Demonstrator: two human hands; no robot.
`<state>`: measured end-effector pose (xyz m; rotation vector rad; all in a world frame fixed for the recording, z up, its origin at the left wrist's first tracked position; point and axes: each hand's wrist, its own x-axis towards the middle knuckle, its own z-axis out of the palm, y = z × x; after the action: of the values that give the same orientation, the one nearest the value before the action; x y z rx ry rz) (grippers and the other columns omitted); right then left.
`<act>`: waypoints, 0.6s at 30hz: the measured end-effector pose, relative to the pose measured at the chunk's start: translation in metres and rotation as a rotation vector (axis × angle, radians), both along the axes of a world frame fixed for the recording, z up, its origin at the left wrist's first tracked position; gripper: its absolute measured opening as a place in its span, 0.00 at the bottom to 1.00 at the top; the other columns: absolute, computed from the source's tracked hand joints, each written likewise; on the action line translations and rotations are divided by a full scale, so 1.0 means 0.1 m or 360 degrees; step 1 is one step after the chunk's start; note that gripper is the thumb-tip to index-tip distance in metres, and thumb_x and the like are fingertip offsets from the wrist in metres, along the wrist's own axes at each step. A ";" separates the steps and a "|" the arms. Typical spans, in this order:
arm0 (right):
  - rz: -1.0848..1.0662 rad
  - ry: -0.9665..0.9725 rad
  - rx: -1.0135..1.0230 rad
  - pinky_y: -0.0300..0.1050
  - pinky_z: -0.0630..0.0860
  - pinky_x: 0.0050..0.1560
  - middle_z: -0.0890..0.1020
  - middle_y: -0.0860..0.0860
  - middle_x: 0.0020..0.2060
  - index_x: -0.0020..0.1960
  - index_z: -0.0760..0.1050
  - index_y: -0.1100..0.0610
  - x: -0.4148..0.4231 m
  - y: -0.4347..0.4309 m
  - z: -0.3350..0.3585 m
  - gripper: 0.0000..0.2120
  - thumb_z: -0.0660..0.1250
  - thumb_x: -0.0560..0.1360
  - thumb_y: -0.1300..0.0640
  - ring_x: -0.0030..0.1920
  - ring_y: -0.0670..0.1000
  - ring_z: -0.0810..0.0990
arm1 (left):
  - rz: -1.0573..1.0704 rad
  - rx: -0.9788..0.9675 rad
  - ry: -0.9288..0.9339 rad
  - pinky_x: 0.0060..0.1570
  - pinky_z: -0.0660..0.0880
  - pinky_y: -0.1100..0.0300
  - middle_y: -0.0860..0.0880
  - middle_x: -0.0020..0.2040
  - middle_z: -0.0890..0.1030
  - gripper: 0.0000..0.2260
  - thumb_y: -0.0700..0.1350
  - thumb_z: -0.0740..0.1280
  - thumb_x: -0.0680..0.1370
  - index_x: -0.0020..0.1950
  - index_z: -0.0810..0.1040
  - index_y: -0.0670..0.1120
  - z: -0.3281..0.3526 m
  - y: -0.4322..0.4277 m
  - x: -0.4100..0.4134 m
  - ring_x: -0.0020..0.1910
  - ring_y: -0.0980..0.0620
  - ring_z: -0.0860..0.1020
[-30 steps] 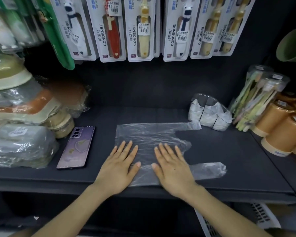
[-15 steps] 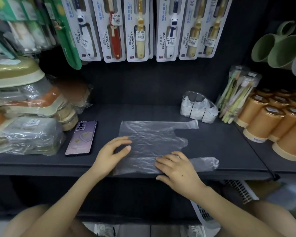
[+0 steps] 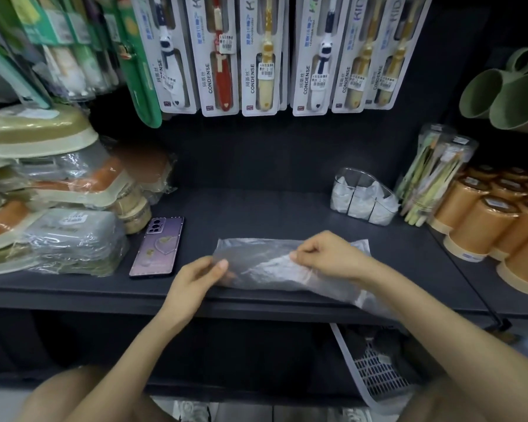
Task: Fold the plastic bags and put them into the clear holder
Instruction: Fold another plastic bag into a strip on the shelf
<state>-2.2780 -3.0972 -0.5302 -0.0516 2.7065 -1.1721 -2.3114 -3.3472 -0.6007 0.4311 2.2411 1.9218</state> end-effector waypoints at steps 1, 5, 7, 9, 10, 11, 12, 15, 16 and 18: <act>0.0001 -0.0016 0.0052 0.33 0.66 0.30 0.69 0.44 0.21 0.29 0.69 0.54 -0.10 0.00 0.05 0.19 0.67 0.77 0.56 0.24 0.43 0.66 | 0.0071 -0.0081 0.0025 0.52 0.75 0.53 0.47 0.41 0.85 0.20 0.59 0.70 0.74 0.46 0.81 0.41 -0.01 0.03 -0.04 0.43 0.51 0.83; 0.0056 -0.0065 0.0252 0.35 0.70 0.36 0.79 0.46 0.31 0.44 0.79 0.61 -0.52 -0.04 0.06 0.07 0.69 0.76 0.57 0.31 0.41 0.74 | 0.0337 -0.0341 0.0076 0.48 0.77 0.43 0.46 0.36 0.80 0.15 0.60 0.66 0.71 0.40 0.76 0.48 -0.09 0.09 -0.20 0.37 0.49 0.79; 0.0085 -0.0085 0.0335 0.38 0.73 0.40 0.81 0.49 0.36 0.46 0.80 0.62 -0.69 -0.05 0.00 0.08 0.69 0.75 0.57 0.36 0.43 0.76 | 0.0428 -0.0432 0.0078 0.45 0.77 0.43 0.47 0.36 0.81 0.10 0.55 0.68 0.74 0.43 0.76 0.49 -0.11 0.13 -0.29 0.37 0.48 0.80; 0.0107 -0.0101 0.0411 0.44 0.76 0.47 0.82 0.49 0.40 0.46 0.81 0.60 -0.83 -0.06 -0.11 0.07 0.69 0.75 0.56 0.42 0.47 0.79 | 0.0493 -0.0549 0.0112 0.44 0.77 0.48 0.51 0.38 0.82 0.06 0.49 0.68 0.77 0.50 0.76 0.48 -0.10 0.18 -0.34 0.39 0.49 0.80; 0.0107 -0.0105 0.0458 0.46 0.76 0.50 0.82 0.48 0.41 0.46 0.81 0.59 -0.89 -0.07 -0.17 0.07 0.69 0.75 0.55 0.44 0.48 0.79 | 0.0523 -0.0632 0.0144 0.43 0.76 0.52 0.52 0.39 0.81 0.07 0.48 0.67 0.77 0.53 0.75 0.47 -0.09 0.20 -0.36 0.39 0.50 0.79; 0.0101 -0.0110 0.0500 0.48 0.76 0.51 0.82 0.48 0.42 0.46 0.81 0.58 -0.93 -0.07 -0.23 0.07 0.68 0.75 0.55 0.46 0.49 0.80 | 0.0547 -0.0738 0.0194 0.41 0.73 0.54 0.53 0.40 0.80 0.08 0.47 0.67 0.78 0.55 0.74 0.47 -0.09 0.22 -0.38 0.40 0.51 0.78; 0.0093 -0.0111 0.0529 0.48 0.76 0.51 0.82 0.48 0.43 0.46 0.81 0.57 -0.97 -0.07 -0.28 0.07 0.68 0.75 0.54 0.47 0.50 0.80 | 0.0581 -0.0851 0.0276 0.41 0.71 0.55 0.52 0.42 0.80 0.10 0.46 0.67 0.78 0.58 0.74 0.47 -0.08 0.23 -0.39 0.41 0.50 0.78; 0.0075 -0.0080 0.0577 0.46 0.76 0.49 0.81 0.47 0.42 0.44 0.80 0.54 -1.00 -0.05 -0.40 0.06 0.67 0.75 0.53 0.47 0.51 0.80 | 0.0668 -0.1141 0.0683 0.46 0.73 0.51 0.45 0.47 0.80 0.13 0.42 0.69 0.75 0.59 0.77 0.41 -0.10 0.22 -0.43 0.46 0.42 0.77; 0.0076 -0.0072 0.0583 0.46 0.75 0.49 0.81 0.46 0.41 0.44 0.79 0.54 -1.01 -0.04 -0.41 0.05 0.66 0.76 0.53 0.47 0.50 0.79 | 0.0674 -0.1205 0.0856 0.47 0.73 0.50 0.43 0.48 0.80 0.12 0.42 0.68 0.74 0.56 0.78 0.40 -0.12 0.22 -0.45 0.46 0.40 0.77; 0.0081 -0.0058 0.0599 0.44 0.74 0.48 0.79 0.43 0.39 0.44 0.80 0.53 -1.02 -0.03 -0.42 0.06 0.66 0.76 0.53 0.45 0.48 0.78 | 0.0564 -0.1258 0.1144 0.48 0.75 0.51 0.42 0.49 0.80 0.14 0.46 0.62 0.74 0.52 0.81 0.40 -0.17 0.23 -0.48 0.46 0.41 0.77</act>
<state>-2.3798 -3.1005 -0.5726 -0.0437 2.8243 -0.6279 -2.3590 -3.3246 -0.6174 0.6930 3.4617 0.8484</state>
